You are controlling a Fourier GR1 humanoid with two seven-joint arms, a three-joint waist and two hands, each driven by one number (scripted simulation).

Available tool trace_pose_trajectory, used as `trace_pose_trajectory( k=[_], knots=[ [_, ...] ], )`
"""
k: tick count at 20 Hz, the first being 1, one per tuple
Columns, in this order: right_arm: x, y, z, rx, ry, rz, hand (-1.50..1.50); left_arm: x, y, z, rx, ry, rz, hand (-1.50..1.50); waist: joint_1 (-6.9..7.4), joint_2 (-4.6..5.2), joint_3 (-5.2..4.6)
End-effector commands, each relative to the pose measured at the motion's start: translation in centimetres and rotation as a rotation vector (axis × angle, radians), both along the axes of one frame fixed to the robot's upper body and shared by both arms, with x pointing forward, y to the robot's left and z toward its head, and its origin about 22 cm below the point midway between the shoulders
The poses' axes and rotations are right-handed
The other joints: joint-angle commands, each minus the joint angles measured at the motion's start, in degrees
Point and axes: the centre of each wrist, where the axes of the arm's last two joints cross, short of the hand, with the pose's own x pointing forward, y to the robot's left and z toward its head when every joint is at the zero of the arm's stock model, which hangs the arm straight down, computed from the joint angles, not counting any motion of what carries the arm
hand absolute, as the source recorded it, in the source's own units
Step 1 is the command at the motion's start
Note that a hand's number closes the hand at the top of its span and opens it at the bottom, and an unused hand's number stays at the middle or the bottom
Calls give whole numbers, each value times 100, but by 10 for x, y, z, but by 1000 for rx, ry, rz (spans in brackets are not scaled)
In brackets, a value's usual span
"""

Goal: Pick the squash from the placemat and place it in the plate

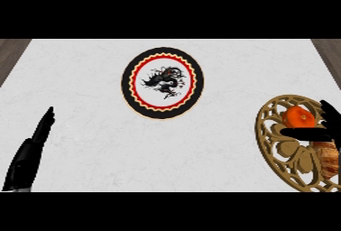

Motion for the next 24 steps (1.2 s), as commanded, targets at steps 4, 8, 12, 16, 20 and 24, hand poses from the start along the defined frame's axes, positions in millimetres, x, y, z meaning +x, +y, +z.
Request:
trace_pose_trajectory(
  k=[4, 8, 12, 16, 20, 24],
  knots=[
    [11, 3, -24, -3, 4, 22, -150, -3, 2, 7, -2, 4, 9, 0, 8, 1, 1],
    [-8, -2, -26, 5, -93, 14, 150, 20, 8, 0, -14, 7, 3, 0, -33, -1, -1],
    [7, -1, -33, -39, -85, 25, 150, -12, 1, 10, -5, 4, -16, 0, 12, -2, 1],
    [16, 3, -22, -57, -95, -6, 150, -8, -8, -4, -6, -8, -13, 0, -2, -2, 0],
    [46, 16, 0, -363, -64, 306, 150, 15, -12, -2, -6, -10, -45, 0, 233, 82, -5],
    [59, 2, 30, -662, 11, 596, 150, 20, -20, 6, -4, -38, -100, 0, 546, 155, 0]
  ],
)
